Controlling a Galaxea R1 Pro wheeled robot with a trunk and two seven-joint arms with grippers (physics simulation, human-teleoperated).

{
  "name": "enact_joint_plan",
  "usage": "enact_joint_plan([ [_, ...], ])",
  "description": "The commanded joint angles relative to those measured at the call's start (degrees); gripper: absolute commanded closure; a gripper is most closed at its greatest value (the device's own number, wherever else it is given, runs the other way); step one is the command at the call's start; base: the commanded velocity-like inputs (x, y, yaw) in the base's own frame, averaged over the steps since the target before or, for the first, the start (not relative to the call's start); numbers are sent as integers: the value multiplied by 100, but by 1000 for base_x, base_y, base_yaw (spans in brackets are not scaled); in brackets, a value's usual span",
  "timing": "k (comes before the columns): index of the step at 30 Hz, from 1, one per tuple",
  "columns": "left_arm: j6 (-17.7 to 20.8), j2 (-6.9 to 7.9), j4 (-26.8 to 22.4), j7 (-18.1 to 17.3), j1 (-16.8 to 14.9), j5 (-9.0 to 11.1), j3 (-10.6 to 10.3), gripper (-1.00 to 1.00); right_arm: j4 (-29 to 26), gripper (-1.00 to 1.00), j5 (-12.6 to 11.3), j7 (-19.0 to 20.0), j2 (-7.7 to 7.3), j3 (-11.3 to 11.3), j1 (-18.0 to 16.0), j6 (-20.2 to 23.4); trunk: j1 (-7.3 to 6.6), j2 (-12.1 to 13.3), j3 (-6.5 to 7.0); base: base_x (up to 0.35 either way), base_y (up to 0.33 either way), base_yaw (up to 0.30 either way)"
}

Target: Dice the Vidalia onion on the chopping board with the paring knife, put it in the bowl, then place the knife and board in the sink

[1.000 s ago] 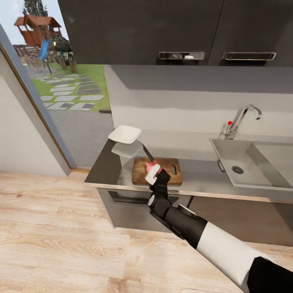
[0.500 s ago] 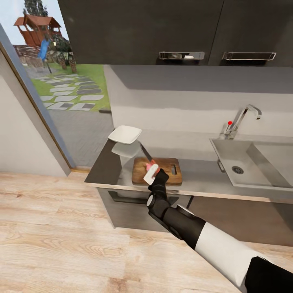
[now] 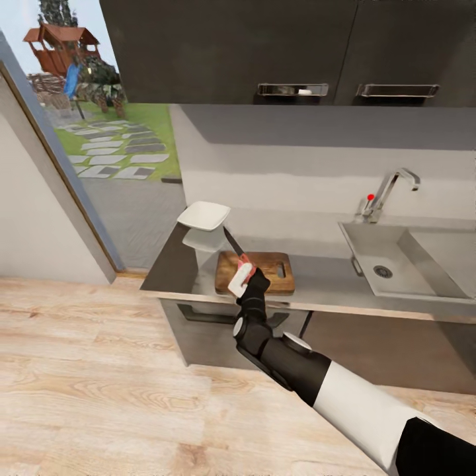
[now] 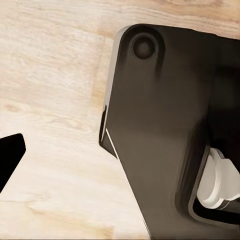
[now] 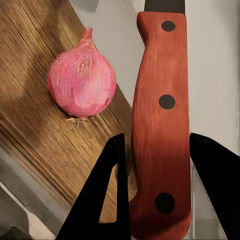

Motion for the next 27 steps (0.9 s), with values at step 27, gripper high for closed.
enact_joint_plan([
  [27,6,-7,16,-26,4,52,-7,-100,203,100,332,252,-16,586,-8,432,2,-9,-9,28,-34,0],
])
